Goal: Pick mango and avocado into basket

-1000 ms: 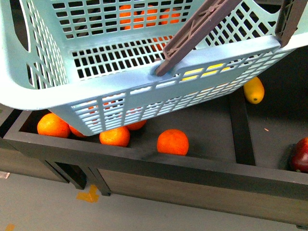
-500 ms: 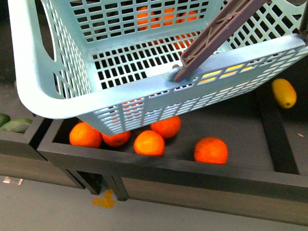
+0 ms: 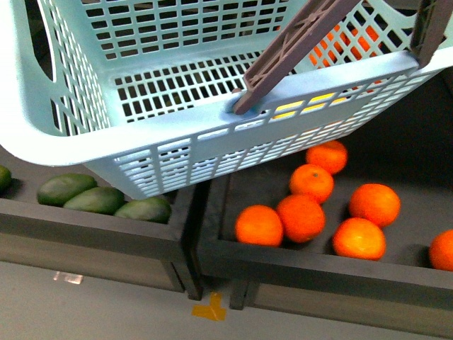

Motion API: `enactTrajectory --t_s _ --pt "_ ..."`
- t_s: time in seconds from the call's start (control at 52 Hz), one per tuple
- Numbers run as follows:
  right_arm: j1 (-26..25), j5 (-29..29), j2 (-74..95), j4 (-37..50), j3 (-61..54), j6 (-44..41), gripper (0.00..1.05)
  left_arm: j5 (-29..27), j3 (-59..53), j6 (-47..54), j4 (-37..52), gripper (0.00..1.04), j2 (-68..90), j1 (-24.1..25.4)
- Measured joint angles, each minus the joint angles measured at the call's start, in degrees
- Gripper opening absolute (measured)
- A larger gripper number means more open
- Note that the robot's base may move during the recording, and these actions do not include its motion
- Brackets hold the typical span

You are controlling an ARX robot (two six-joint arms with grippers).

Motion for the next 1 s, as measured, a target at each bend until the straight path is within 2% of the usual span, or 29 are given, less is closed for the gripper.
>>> enactTrajectory --t_s 1.0 --pt "0.0 0.1 0.0 0.0 0.0 0.0 0.96 0.2 0.0 0.1 0.0 0.05 0.0 -0.1"
